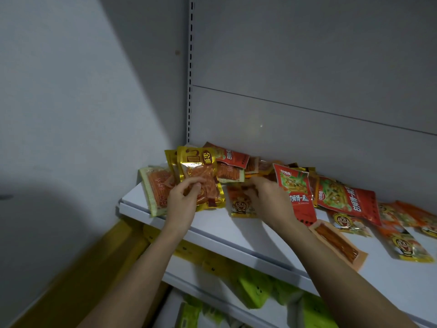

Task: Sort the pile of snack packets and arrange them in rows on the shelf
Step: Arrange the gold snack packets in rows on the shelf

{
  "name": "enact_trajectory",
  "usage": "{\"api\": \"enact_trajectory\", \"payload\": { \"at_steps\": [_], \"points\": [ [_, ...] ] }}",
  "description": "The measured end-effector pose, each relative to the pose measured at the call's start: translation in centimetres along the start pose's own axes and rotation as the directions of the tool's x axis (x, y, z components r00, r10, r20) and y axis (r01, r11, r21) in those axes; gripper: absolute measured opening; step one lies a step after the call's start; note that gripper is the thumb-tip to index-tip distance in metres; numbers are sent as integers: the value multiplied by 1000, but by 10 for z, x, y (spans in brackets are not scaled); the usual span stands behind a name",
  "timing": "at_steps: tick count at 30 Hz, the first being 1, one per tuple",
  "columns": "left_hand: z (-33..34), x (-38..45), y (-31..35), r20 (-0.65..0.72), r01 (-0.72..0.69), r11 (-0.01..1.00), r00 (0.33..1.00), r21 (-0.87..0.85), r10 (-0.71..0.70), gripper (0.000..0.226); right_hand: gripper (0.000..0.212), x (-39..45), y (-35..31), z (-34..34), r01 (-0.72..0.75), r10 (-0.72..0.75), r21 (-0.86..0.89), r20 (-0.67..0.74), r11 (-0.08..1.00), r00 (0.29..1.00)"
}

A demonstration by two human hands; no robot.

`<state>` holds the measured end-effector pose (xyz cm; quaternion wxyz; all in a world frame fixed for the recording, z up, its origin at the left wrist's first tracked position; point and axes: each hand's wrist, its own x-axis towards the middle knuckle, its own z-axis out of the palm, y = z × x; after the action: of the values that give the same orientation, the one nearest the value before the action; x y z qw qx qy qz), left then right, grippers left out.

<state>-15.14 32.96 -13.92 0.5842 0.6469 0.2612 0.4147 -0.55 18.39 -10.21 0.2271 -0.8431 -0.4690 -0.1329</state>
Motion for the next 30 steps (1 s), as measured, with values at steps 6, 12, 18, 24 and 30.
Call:
{"api": "enact_trajectory", "payload": {
  "at_steps": [6,12,18,24,30],
  "points": [
    [0,-1,20,194,193,977,959,95,-209,26,6,-7,-25,-18,230,-159,178,-339,957,927],
    [13,-9,39,236,279,959,936,-49,-260,32,15,-29,-16,-9,570,-565,148,-80,808,821],
    [35,-39,46,146,123,992,981,11,-124,11,31,-54,1,-43,126,-42,453,-191,883,981],
    [93,-100,57,183,87,995,978,56,-96,27,56,-107,41,-92,-182,217,804,68,566,974],
    [174,-184,69,310,148,988,938,43,-154,12,42,-184,107,-144,-261,389,814,48,519,920]
  ]
}}
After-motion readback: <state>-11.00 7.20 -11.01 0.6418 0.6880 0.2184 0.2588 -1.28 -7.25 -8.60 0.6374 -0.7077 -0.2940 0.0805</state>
